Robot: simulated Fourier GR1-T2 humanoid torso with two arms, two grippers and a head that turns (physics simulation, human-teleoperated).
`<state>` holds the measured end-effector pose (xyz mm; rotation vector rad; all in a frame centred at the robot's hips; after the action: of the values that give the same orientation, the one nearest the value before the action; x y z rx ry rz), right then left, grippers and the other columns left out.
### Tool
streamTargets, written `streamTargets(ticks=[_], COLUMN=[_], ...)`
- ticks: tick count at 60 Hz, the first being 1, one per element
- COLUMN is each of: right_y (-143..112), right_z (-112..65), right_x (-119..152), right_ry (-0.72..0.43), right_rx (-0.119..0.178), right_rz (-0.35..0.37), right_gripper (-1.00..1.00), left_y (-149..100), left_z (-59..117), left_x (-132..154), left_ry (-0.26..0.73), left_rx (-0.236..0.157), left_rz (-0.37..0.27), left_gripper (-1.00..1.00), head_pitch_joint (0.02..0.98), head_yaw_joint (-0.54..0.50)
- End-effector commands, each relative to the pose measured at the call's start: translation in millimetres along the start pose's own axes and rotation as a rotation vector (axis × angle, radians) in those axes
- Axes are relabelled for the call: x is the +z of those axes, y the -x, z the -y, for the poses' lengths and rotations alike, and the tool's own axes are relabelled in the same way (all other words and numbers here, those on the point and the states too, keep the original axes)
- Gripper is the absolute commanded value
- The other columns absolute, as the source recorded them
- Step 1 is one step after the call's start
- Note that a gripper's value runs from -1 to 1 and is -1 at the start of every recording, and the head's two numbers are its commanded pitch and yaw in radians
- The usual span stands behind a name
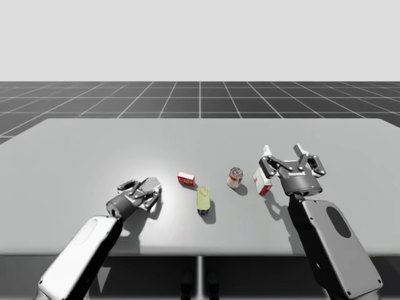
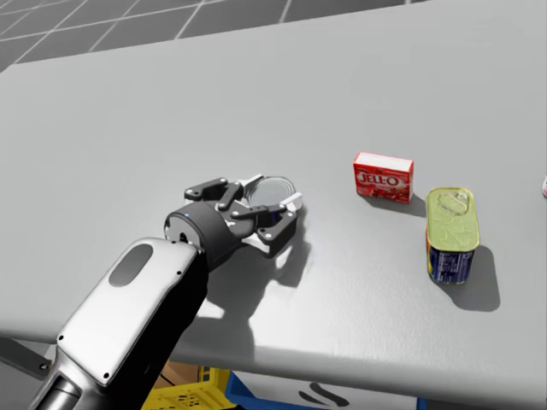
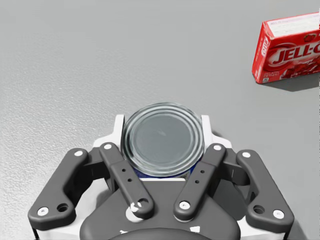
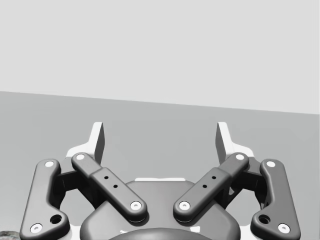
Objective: Grasp the tuna can and hold it up.
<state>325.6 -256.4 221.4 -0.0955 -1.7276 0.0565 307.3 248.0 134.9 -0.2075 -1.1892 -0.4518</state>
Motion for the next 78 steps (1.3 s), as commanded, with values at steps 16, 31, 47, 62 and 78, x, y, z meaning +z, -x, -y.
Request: streamTargets(ticks=[16,31,47,62,78], right_y=[0,0,1,2,3], right_z=[1.4,1.7,1.9,1.7,2.0], right_x=[0,1,1,0,-1], right_ry=[0.002,0.001,0.002,0.002,0.005], right_rx=[0.002,0.004,0.003,0.013,0.025], right_rz=[0.002,0.002,0.001,0.000,-0.008], right_gripper=[-1.00,-1.00,-1.00,-1.00,-1.00], left_y=[13,14,14,-14,-65], left_z=[3.8,5.4,6.4,11.1,8.8], left_x=[3,3,3,16,39], left_ry=[0.041,0.050,0.050,0.038,-0.006], left_rx=[-0.015,-0.025,-0.034,-0.045,-0.114], left_rz=[-0.052,-0.048,-0.048,0.013,0.105], left_gripper=[1.00,1.00,1.00,1.00,1.00], head_pitch_joint=[0.769,0.559,0.437,0.430,0.425], head_yaw_joint=[0.33,0.35,0.36,0.36,0.37])
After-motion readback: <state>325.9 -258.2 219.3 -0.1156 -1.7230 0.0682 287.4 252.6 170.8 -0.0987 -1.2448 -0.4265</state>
